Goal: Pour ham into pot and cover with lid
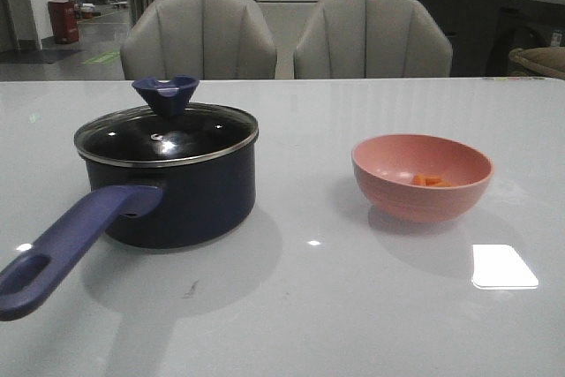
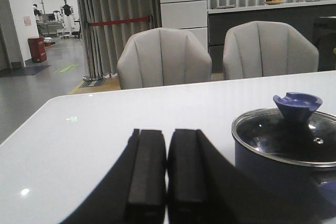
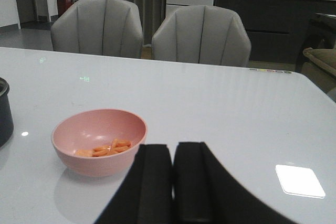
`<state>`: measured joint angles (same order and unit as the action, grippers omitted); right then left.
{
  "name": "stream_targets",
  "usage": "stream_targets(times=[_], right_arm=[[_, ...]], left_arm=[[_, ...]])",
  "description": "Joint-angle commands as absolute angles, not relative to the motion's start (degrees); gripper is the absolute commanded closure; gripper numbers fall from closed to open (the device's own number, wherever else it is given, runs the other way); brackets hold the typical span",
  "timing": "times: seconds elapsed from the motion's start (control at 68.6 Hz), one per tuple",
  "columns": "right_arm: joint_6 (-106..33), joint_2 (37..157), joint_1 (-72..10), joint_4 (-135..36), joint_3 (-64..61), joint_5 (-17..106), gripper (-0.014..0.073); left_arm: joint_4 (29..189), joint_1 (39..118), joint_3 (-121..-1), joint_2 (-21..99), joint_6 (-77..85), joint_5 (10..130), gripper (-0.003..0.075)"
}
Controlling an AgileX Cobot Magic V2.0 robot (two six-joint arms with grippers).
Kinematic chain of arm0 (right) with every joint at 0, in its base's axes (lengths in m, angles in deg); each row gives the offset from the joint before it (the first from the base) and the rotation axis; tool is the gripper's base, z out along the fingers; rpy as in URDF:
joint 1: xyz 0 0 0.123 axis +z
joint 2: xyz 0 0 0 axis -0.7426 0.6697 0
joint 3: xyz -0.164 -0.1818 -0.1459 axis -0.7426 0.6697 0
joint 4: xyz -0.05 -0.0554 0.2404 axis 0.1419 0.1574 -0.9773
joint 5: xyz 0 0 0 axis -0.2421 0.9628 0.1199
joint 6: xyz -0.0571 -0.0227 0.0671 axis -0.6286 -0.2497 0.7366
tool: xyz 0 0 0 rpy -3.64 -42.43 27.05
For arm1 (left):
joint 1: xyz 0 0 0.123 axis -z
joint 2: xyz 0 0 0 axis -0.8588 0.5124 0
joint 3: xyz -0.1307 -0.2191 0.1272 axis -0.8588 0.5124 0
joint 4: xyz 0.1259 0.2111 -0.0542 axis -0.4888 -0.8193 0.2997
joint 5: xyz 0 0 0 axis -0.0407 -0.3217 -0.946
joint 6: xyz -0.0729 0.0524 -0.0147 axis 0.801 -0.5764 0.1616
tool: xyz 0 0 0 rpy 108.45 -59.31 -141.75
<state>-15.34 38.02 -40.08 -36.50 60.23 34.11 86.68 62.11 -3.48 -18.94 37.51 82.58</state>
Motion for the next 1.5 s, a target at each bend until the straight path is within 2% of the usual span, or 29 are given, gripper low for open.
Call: stream_targets(times=[0.0,0.889,1.006,1.18,1.326,1.486], right_arm=[[-15.3,36.9,-40.5,-36.1,59.9,29.2,0.0432],[-15.3,36.9,-40.5,-36.1,59.9,29.2,0.0432],[-15.3,36.9,-40.5,-36.1,59.9,29.2,0.0432],[-15.3,36.9,-40.5,-36.1,59.9,29.2,0.0432],[-15.3,36.9,-40.5,-36.1,59.9,29.2,0.0432],[-15.3,36.9,-40.5,-36.1,59.9,29.2,0.0432]], left_arm=[[86.8,62.1,-2.2,-19.9,37.7,86.8,0.0587],[86.8,62.1,-2.2,-19.9,37.7,89.2,0.0587],[91.9,62.1,-2.6,-19.9,37.7,93.5,0.0587],[96.2,62.1,-8.2,-19.9,37.7,93.5,0.0587],[96.2,62.1,-15.6,-18.3,37.7,86.6,0.0587],[93.6,62.1,-22.9,-10.5,37.7,74.2,0.0587]])
